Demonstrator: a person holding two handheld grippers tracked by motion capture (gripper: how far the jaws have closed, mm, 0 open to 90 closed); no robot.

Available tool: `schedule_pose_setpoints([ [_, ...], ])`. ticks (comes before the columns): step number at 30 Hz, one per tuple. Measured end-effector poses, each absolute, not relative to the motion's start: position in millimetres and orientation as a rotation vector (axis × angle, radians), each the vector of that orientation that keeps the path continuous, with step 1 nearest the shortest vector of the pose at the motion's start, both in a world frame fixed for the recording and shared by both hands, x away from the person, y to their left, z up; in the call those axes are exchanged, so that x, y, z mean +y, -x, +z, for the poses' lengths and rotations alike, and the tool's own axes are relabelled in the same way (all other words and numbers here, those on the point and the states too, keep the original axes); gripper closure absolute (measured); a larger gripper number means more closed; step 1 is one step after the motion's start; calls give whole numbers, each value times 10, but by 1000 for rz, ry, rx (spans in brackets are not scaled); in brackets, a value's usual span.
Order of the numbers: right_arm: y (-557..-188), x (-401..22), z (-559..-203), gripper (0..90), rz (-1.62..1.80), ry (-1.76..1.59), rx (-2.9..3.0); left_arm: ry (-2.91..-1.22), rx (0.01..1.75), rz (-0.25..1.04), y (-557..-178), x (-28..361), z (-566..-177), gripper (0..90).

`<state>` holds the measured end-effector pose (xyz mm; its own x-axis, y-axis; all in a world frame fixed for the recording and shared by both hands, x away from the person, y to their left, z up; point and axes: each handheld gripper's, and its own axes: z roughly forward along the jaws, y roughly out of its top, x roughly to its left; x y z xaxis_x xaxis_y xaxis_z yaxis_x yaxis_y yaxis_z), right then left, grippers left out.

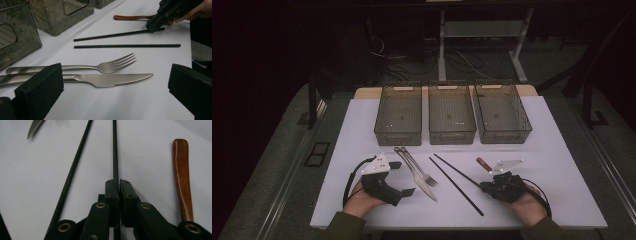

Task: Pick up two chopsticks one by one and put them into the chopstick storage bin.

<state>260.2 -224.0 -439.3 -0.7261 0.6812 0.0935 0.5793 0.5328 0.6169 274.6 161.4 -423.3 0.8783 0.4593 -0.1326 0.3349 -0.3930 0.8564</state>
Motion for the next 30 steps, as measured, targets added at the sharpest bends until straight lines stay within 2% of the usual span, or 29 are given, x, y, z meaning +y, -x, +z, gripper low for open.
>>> schedule_pose_setpoints([
  [30, -2625, -2533, -4144, 859, 1176, -1110, 2542, -2011, 570, 156, -2753, 1634, -4276, 0],
])
